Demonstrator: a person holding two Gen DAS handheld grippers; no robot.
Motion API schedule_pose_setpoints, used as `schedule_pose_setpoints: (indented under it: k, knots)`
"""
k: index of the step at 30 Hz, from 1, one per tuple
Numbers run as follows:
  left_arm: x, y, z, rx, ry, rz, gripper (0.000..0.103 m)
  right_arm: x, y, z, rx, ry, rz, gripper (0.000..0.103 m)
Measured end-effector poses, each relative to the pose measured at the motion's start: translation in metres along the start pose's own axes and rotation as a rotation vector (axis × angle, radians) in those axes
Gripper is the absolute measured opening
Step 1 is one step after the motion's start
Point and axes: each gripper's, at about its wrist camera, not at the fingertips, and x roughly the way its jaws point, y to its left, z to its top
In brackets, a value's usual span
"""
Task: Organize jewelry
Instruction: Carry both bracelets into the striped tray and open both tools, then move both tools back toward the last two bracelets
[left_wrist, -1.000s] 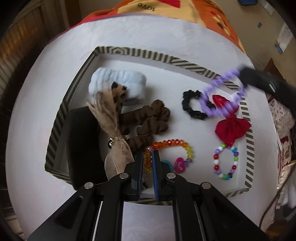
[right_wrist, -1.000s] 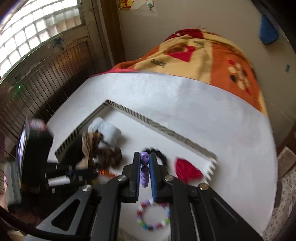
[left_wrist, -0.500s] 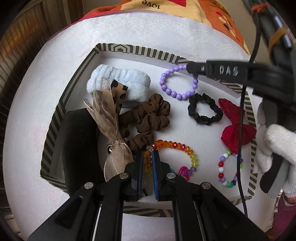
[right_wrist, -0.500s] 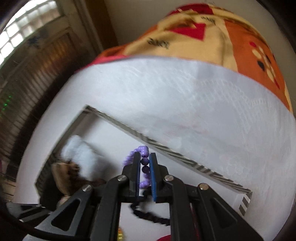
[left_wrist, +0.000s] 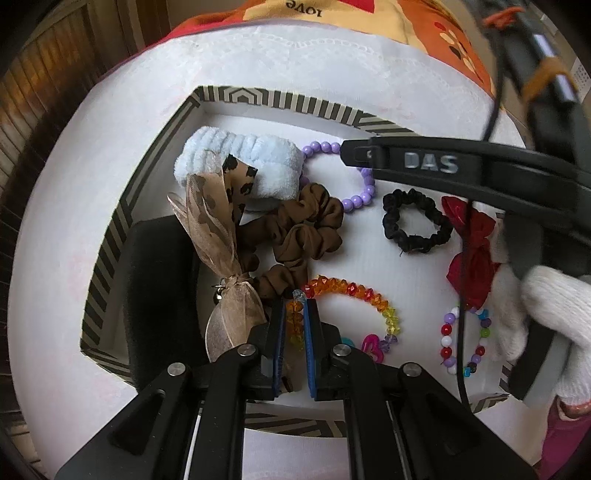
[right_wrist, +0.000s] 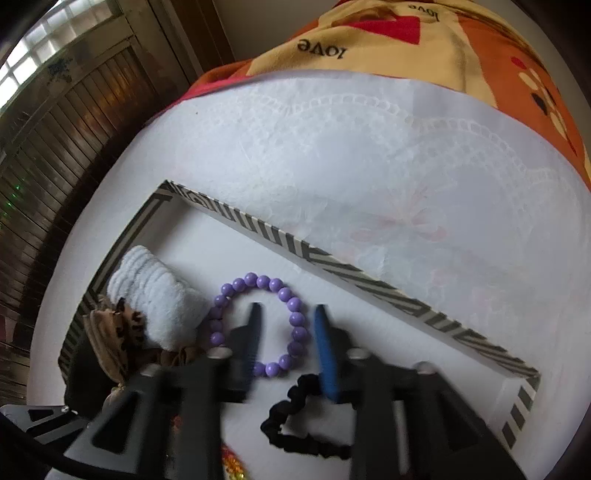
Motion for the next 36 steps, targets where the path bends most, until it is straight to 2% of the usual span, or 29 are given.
schedule_pose_setpoints:
  k: [4,6,8,11,23,36]
  knots:
    - [-0.004,-0.008,-0.004,0.005,-0.003,0.015,0.002,-0.019,0.001,-0.005,0.001,-0.024,0.002,0.043]
    - [-0.007,-0.012,-0.005,0.014,-0.006,0.016,0.006,-0.03,0.0,-0.009,-0.002,-0.034,-0.004,0.043]
    - [-0.012,-0.015,-0.006,0.021,-0.012,0.014,0.018,-0.04,0.0,-0.012,-0.006,-0.043,-0.018,0.045]
    - [-0.021,-0.02,-0.007,0.019,-0.03,0.002,0.025,-0.055,-0.003,-0.019,-0.007,-0.054,-0.041,0.046]
    - [-0.043,-0.019,-0.018,-0.008,-0.044,0.03,0.026,-0.092,-0.006,-0.052,0.023,-0.07,-0.075,0.049]
    - [-0.068,-0.009,-0.045,-0.003,-0.051,0.031,0.026,-0.135,0.018,-0.102,0.029,-0.1,-0.088,0.053]
